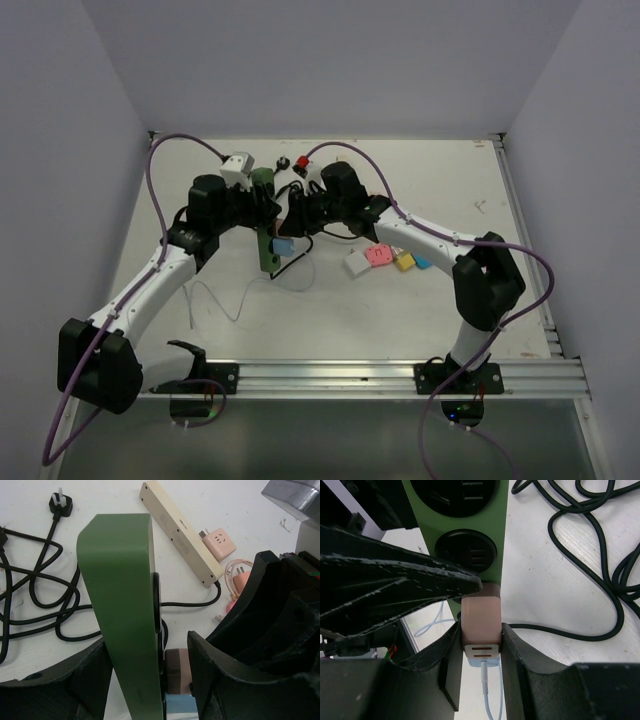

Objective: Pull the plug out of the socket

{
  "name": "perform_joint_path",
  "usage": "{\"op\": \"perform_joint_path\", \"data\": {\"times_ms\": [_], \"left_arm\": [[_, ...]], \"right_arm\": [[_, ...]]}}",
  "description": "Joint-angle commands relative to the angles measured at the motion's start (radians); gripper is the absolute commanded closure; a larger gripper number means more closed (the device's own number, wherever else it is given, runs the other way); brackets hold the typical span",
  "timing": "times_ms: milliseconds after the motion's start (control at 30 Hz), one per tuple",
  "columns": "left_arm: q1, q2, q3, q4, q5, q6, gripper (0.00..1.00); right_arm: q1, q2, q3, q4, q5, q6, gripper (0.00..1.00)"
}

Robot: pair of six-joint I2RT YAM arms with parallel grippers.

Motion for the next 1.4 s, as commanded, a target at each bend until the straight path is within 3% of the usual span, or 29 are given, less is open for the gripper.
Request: {"op": "perform_joint_path", "data": {"times_ms": [0, 100, 200, 233, 400, 600, 933, 1367], "left_arm": [[-0.016, 0.007, -0.017, 0.054, 0.004, -0.028, 0.38], [-0.021, 0.015, -0.026, 0.071, -0.013, -0.036, 0.46], [-0.024, 0.021, -0.026, 0.074, -0.031, -0.033, 0.65], [-0.024, 0.021, -0.026, 0.074, -0.051, -0.031, 0.75], [-0.025, 0.007, -0.023, 0.074, -0.127, 0.021, 1.00], [-0.025, -0.005, 0.000, 0.025, -0.228, 0.090, 1.00], [-0.025, -0.005, 0.063, -0.064, -0.557, 0.205, 1.00], [-0.025, 0.021, 0.183, -0.101, -0.690, 0.266, 1.00]], "right_arm": [[0.001, -0.050, 0.031, 0.072, -0.013, 0.015, 1.00], [0.004, -0.050, 0.030, 0.070, -0.011, 0.013, 1.00], [0.006, -0.050, 0.030, 0.069, -0.019, 0.015, 1.00], [0.006, -0.050, 0.028, 0.063, -0.021, 0.017, 1.00], [0.006, -0.076, 0.027, 0.024, -0.014, 0.013, 1.00], [0.008, -0.126, 0.024, -0.039, -0.010, 0.000, 1.00], [-0.009, -0.232, -0.010, -0.149, -0.031, -0.020, 1.00], [-0.104, -0.334, -0.044, -0.174, -0.132, -0.016, 1.00]]}}
